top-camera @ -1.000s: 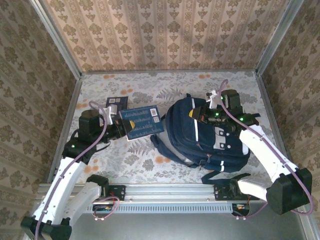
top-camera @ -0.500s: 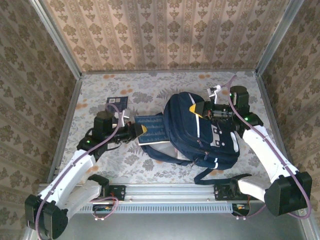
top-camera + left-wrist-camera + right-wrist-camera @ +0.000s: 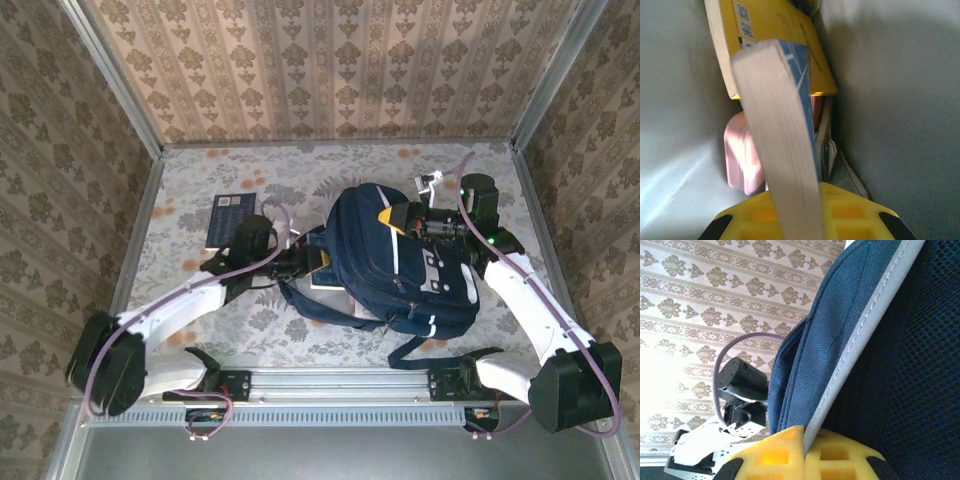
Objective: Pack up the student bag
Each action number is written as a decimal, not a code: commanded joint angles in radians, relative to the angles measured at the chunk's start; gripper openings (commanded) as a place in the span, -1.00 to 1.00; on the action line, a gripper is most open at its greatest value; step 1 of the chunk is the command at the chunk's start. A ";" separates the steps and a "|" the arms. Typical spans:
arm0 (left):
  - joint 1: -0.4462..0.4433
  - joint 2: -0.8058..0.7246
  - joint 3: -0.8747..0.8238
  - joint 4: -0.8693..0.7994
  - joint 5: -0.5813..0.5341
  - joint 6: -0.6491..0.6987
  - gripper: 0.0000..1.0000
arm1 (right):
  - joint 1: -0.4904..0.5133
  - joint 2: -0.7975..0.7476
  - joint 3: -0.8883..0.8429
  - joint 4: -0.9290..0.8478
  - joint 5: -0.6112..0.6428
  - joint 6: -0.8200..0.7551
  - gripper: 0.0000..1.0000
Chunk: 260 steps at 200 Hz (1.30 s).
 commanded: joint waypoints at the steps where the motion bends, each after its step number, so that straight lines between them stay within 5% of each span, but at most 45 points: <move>1: -0.051 0.099 0.097 0.174 -0.017 -0.005 -1.00 | -0.007 -0.058 0.019 0.162 -0.061 0.020 -1.00; 52: -0.170 0.398 0.241 0.350 -0.075 -0.068 -1.00 | -0.007 -0.049 0.001 0.190 -0.043 0.040 -1.00; 87: -0.203 0.506 0.290 0.397 -0.076 -0.116 -0.30 | -0.009 -0.052 0.001 0.180 -0.037 0.036 -1.00; 123: -0.196 0.390 0.289 0.172 -0.140 0.015 0.21 | -0.026 -0.065 0.003 0.127 -0.011 0.004 -1.00; 150: -0.183 0.297 0.281 0.030 -0.181 0.087 0.36 | -0.041 -0.068 -0.003 0.113 0.006 -0.003 -1.00; 204: -0.137 0.116 0.188 -0.131 -0.227 0.138 0.35 | -0.049 -0.070 0.006 -0.037 0.075 -0.110 -1.00; 260: 0.021 -0.107 0.051 -0.319 -0.331 0.198 0.32 | -0.014 -0.067 0.083 -0.404 0.366 -0.349 -1.00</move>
